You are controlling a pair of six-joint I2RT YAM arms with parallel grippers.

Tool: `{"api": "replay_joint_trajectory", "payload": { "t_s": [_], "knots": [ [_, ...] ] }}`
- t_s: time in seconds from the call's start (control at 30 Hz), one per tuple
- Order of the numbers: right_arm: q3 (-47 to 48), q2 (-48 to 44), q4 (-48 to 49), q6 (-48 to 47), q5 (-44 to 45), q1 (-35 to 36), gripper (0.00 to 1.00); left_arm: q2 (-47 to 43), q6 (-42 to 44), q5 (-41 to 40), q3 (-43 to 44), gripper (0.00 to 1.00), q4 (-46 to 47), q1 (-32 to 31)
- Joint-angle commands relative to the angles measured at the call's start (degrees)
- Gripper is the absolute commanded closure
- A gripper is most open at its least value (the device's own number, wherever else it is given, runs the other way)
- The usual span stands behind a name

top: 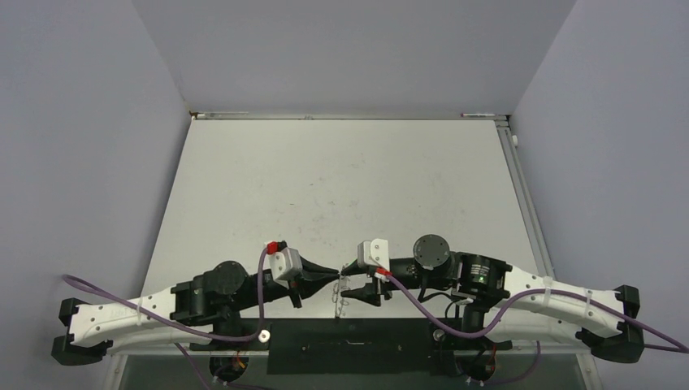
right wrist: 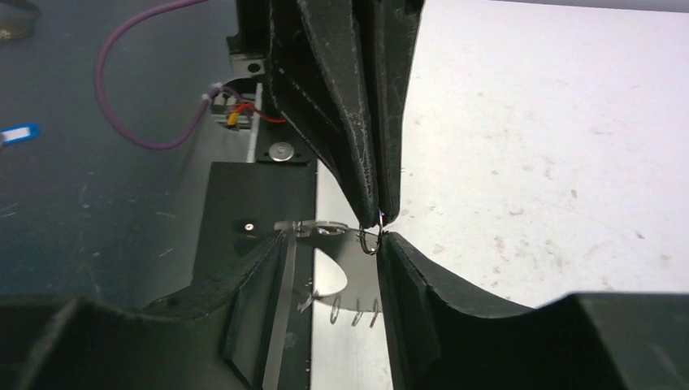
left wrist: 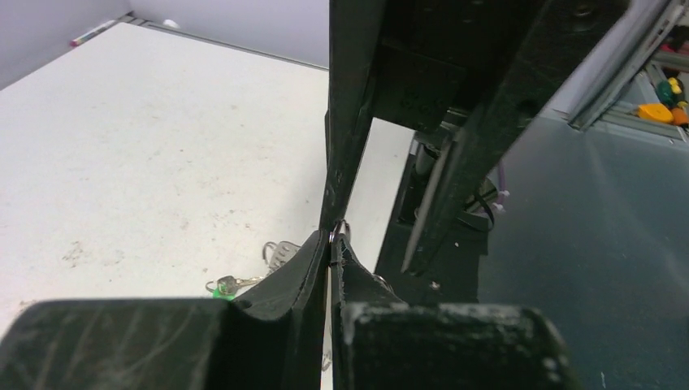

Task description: Put the keys on the keyring

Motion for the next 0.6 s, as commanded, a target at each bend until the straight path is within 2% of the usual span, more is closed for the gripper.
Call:
{"api": "replay_joint_trajectory", "payload": {
  "t_s": [0.0,0.07,0.13,0.3,0.5,0.57],
  "knots": [
    [0.5,-2.66,4.02,1.96,7.02,-0.04,0.55,-0.77,-0.85,-7.65,-1.67,1.0,9.17,0.25],
    [-0.13,-3.16,4.61,2.36,8.79,-0.09,0.56,-0.6,-0.82,-8.16,-2.57,1.0,11.2,0.25],
    [-0.26,-2.95,4.5,2.52,10.64,-0.09,0.62,-0.58,-0.77,-8.21,-3.13,1.0,12.62,0.25],
    [0.56,-0.52,3.6,2.15,15.32,-0.09,0.69,-0.96,-0.49,-7.56,-4.0,1.0,14.47,0.25],
    [1.18,1.54,4.2,1.25,16.52,-0.07,0.65,-2.45,0.25,-5.97,-5.08,1.0,15.37,0.25],
    [1.39,1.56,4.51,0.9,15.96,-0.05,0.68,-3.09,0.54,-5.67,-5.36,1.0,15.23,0.25]
  ]
}}
